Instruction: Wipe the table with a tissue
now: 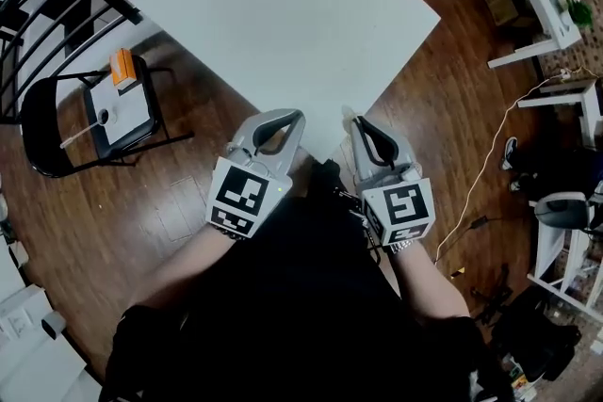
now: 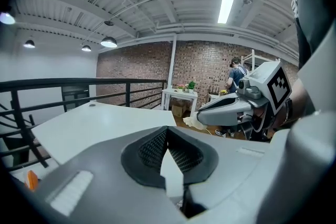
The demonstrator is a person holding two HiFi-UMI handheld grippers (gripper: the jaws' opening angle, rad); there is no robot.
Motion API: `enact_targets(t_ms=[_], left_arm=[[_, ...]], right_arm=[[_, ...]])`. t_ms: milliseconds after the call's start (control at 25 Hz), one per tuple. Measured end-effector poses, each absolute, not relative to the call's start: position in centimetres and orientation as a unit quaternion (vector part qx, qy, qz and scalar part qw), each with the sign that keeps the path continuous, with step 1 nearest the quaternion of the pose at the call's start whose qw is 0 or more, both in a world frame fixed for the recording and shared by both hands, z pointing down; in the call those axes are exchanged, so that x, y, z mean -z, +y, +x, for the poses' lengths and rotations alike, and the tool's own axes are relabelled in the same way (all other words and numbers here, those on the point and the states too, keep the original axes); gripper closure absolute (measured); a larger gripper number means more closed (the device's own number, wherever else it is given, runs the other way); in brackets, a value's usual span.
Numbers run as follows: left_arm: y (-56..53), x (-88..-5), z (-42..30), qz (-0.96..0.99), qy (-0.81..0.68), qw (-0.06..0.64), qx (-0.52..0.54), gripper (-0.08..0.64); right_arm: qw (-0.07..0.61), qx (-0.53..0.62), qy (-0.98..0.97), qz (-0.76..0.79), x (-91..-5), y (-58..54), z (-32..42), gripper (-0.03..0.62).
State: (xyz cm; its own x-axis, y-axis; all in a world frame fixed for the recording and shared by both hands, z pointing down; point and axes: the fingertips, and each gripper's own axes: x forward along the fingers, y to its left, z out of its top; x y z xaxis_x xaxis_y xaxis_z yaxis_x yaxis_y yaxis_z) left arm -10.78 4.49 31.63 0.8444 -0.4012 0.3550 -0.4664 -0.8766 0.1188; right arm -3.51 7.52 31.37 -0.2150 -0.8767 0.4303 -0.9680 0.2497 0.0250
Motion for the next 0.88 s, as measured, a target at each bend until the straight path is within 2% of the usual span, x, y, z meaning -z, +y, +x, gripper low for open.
enact_targets(t_ms=[880], left_arm=[[-2.6, -40.7, -2.9, 0.905, -0.281, 0.184, -0.262, 0.548]], right_arm=[[0.250, -0.189, -0.821, 0.478, -43.6, -2.2, 2.7, 0.584]])
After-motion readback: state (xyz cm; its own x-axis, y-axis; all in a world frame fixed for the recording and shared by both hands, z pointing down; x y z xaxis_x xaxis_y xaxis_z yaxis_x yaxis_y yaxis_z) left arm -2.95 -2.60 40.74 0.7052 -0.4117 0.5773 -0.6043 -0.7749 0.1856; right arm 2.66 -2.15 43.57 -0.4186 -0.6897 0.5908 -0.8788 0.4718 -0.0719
